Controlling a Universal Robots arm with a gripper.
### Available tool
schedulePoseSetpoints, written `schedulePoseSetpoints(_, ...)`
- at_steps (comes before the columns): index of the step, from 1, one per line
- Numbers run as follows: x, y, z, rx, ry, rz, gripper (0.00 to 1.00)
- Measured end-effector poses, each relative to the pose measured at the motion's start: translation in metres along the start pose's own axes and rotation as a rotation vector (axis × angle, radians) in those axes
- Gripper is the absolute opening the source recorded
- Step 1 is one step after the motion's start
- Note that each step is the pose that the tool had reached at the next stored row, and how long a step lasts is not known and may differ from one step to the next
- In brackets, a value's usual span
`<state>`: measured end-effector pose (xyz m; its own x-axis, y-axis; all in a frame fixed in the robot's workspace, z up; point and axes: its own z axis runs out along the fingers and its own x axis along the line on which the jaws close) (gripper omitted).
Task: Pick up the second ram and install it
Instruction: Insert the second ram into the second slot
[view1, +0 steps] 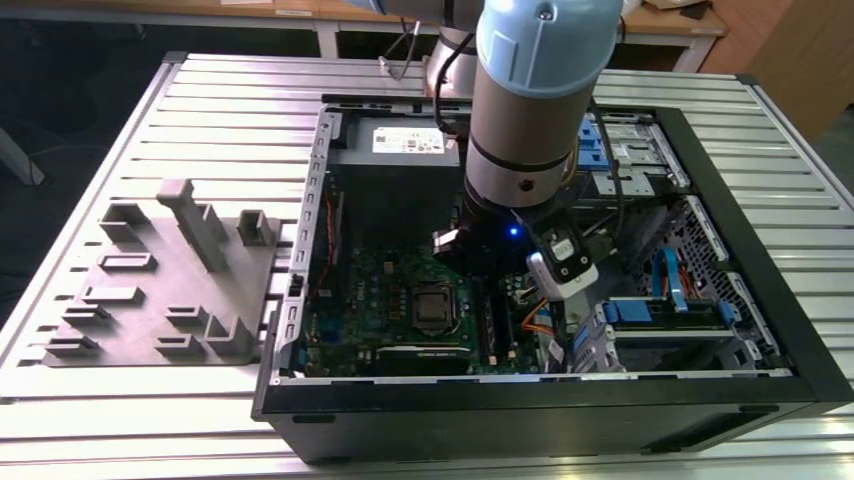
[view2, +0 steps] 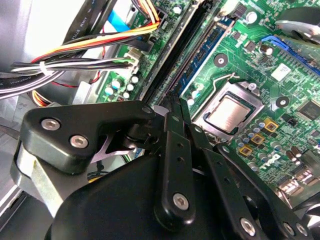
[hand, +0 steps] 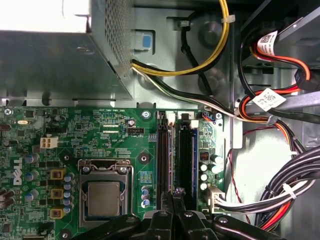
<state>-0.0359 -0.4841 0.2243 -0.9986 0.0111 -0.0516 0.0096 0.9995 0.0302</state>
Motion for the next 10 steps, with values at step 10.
schedulePoseSetpoints(10, 0.0001, 0.0, 0.0017, -0.0001, -0.0001, 0.001, 0.08)
